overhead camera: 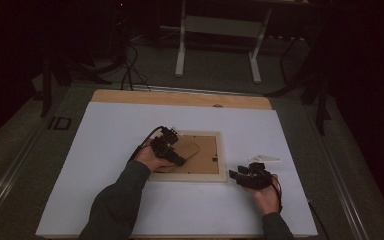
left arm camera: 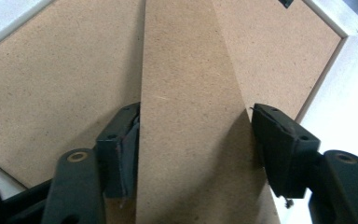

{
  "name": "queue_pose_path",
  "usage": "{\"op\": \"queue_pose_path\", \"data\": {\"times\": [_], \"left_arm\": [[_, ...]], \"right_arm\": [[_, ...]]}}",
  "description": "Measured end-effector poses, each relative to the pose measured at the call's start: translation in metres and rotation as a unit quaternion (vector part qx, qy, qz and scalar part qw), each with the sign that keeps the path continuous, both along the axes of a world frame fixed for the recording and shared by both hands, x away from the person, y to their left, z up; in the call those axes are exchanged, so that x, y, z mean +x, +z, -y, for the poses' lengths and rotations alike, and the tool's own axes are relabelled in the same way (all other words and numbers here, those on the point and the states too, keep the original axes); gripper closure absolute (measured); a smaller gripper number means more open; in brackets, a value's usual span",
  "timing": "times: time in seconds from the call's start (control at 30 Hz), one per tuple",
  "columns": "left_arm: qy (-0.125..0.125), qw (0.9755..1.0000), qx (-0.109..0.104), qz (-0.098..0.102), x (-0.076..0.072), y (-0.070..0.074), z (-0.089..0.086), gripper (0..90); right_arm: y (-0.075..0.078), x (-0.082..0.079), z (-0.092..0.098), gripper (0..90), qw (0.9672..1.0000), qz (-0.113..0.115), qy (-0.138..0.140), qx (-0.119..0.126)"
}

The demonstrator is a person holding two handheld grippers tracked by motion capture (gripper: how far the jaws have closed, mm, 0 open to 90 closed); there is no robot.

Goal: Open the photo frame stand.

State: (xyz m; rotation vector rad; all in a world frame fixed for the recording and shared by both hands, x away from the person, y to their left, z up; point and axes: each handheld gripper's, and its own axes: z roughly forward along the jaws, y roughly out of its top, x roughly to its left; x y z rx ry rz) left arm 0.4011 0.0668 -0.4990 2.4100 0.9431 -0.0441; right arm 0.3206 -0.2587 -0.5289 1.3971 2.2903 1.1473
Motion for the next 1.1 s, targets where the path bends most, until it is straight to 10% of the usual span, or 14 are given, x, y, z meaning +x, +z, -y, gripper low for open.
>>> {"op": "queue_pose_path", "data": {"times": [1.1], "left_arm": [[0.002,0.9954,0.055,0.079,-0.016,0.004,0.013,38.7]], "right_arm": [[0.004,-0.001,0.0,51.4,1.0,0.003,-0.004,0.001]]}}
